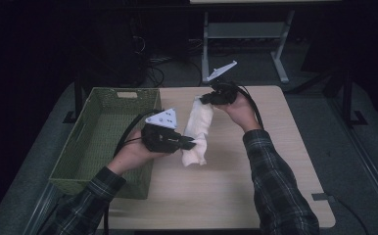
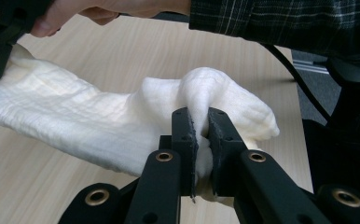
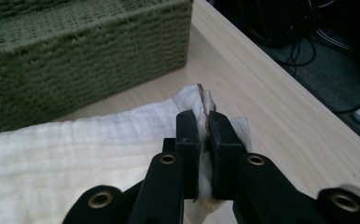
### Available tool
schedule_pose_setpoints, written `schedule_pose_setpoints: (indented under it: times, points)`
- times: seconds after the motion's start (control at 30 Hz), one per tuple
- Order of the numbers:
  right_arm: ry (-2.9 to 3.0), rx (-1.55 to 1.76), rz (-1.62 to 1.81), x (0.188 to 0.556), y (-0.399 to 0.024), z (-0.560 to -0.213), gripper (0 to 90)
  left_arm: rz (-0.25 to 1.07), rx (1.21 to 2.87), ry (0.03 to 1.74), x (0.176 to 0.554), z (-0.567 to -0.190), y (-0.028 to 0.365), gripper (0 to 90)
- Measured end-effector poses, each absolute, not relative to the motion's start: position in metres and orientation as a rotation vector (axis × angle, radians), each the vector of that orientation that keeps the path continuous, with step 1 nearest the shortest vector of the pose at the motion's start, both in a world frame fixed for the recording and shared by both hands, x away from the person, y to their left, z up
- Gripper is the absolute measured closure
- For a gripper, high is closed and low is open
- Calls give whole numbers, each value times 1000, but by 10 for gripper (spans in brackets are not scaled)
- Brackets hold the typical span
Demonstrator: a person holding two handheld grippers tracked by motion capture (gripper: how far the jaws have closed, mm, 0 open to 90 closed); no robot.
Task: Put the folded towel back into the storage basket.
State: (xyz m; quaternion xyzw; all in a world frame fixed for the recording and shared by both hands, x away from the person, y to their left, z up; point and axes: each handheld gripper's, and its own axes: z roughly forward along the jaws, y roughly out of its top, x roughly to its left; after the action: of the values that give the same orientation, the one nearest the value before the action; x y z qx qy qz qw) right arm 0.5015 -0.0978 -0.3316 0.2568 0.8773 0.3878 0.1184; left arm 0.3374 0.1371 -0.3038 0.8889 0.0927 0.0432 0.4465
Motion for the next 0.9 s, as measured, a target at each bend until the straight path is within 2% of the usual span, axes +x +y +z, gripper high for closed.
schedule_pose_setpoints:
  times: [0.37, 0.9]
  points:
    - [2563, 686, 1155, 513, -52, -313, 840, 141, 2185, 272, 340, -297, 177, 822]
    - [2604, 602, 1182, 530, 23, -309, 840, 170, 2165, 345, 343, -297, 243, 822]
